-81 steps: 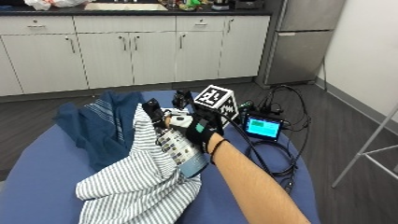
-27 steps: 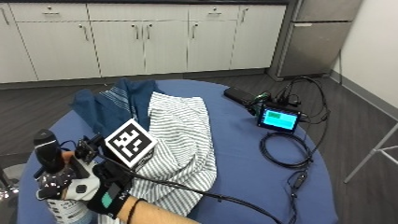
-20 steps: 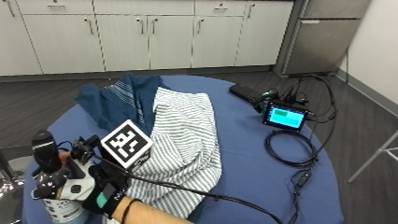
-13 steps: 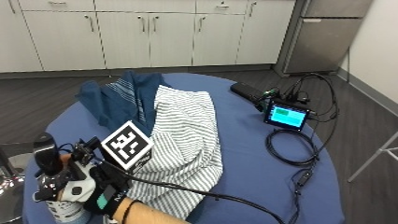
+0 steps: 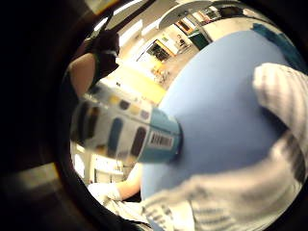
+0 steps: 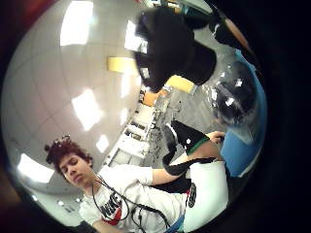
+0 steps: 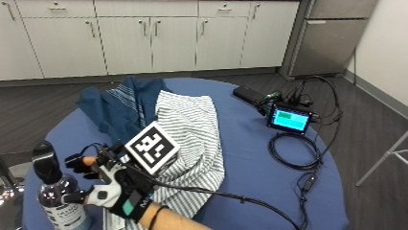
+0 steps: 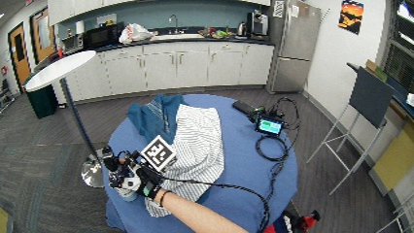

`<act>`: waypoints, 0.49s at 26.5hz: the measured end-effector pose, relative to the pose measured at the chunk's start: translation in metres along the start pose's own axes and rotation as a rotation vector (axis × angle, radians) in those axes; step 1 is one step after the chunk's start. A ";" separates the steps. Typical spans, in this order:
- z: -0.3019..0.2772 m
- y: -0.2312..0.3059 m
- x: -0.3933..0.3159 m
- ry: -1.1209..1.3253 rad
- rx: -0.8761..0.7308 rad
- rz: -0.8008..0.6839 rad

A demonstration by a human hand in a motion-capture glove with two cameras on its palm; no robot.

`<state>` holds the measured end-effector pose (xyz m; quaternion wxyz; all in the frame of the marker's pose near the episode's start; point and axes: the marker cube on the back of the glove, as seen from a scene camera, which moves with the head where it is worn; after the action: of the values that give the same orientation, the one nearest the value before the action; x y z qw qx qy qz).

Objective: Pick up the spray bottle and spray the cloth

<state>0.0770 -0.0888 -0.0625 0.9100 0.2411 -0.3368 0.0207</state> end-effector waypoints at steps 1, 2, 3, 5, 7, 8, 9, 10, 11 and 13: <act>-0.010 0.007 -0.004 0.025 0.005 -0.008; -0.020 0.015 -0.007 0.058 0.003 -0.021; -0.030 0.025 -0.010 0.101 -0.005 -0.038; -0.054 0.046 -0.010 0.235 -0.032 -0.080; -0.085 0.074 -0.006 0.452 -0.052 -0.099; -0.100 0.090 -0.003 0.564 -0.053 -0.089; -0.114 0.107 -0.002 0.655 -0.051 -0.068; -0.125 0.124 -0.001 0.724 -0.045 -0.042; -0.135 0.140 -0.001 0.774 -0.039 -0.018; -0.153 0.167 -0.004 0.856 -0.022 0.020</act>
<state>0.1329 0.1281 -0.0946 0.9700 0.1976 0.0686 0.1242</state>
